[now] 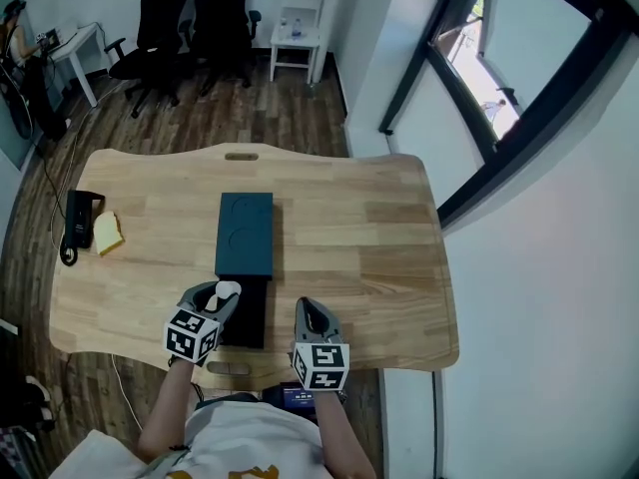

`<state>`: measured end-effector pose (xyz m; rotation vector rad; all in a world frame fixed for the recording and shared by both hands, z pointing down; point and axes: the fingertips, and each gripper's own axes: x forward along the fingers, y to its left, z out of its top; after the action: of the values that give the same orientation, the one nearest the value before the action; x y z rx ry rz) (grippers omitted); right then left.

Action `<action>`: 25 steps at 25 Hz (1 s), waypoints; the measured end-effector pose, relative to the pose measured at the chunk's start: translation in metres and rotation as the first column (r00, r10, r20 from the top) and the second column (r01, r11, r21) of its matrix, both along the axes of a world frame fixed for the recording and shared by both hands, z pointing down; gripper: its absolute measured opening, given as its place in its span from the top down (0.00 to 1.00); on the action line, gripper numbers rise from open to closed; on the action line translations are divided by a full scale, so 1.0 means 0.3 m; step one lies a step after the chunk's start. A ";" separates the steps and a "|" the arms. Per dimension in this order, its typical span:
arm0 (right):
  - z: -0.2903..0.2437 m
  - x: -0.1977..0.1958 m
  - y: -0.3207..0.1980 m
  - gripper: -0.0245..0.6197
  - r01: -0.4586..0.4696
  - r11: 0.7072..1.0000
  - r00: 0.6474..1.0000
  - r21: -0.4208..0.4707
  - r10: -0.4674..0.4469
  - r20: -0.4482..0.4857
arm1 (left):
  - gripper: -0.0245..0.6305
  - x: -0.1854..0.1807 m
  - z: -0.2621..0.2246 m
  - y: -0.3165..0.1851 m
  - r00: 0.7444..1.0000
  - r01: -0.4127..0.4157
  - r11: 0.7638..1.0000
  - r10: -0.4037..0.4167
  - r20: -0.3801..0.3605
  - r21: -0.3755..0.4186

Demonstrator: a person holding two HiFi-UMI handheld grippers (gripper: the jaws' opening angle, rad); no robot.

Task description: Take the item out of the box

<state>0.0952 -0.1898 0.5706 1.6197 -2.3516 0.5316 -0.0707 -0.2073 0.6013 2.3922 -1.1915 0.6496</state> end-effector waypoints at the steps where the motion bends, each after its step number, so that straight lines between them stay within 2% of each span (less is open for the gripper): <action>1: -0.008 -0.006 0.003 0.95 0.005 1.000 1.000 0.007 -0.005 -0.005 | 0.69 -0.002 -0.014 0.000 1.000 0.005 1.000 -0.005 -0.006 0.013; 8: -0.098 -0.017 0.038 0.95 0.024 0.998 0.999 0.060 -0.023 -0.022 | 0.69 -0.029 -0.125 0.032 0.998 0.045 0.993 -0.039 -0.054 0.110; 14: -0.150 -0.010 0.064 0.95 0.005 0.996 1.000 0.093 -0.005 -0.001 | 0.69 -0.059 -0.220 0.050 0.986 0.101 0.985 -0.081 -0.143 0.139; 25: -0.181 -0.011 0.082 0.95 -0.016 0.992 1.000 0.127 0.016 -0.004 | 0.69 -0.057 -0.285 0.076 0.987 0.070 0.977 -0.038 -0.157 0.200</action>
<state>0.0920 -0.1653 0.5164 1.6928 -2.4154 0.3878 -0.0878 -0.1843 0.5157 2.5145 -1.3081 0.3334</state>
